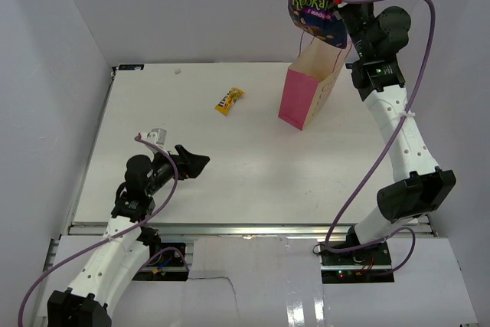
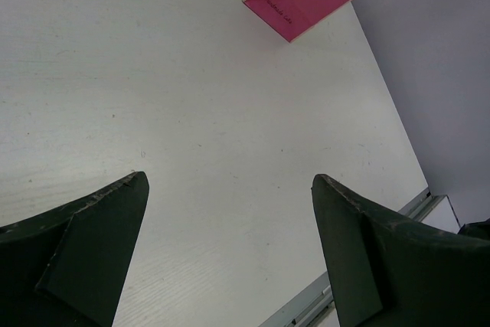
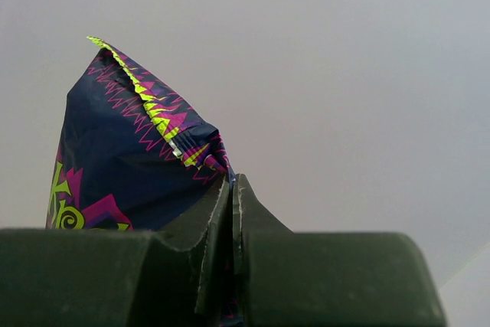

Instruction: Place the snacks into the paper bag

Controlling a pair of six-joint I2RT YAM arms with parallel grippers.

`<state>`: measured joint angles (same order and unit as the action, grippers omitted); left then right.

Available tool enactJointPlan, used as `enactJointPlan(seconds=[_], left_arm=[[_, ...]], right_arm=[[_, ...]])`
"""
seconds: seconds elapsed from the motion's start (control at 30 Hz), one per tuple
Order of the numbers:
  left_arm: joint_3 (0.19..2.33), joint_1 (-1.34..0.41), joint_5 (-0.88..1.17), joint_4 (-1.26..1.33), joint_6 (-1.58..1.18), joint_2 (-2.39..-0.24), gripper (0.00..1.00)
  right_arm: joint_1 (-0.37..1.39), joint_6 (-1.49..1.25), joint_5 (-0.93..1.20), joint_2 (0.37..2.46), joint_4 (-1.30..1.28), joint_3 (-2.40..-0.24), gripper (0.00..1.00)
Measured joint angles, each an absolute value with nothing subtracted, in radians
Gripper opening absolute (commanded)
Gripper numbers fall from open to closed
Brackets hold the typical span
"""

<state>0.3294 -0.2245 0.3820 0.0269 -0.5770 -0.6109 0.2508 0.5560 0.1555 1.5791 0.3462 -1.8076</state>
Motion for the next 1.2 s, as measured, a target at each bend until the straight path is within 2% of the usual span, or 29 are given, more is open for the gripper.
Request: enactJointPlan(seconds=[0.27, 1.2], left_arm=[[0.320, -0.224, 0.384, 0.031, -0.580, -0.610, 0.98], [0.270, -0.224, 0.412, 0.105, -0.596, -0.629, 0.98]], right_arm=[[0.251, 0.522, 0.069, 1.628, 0.347, -1.891, 0.08], [0.258, 0.542, -0.210, 1.678, 0.347, -1.890, 0.08]])
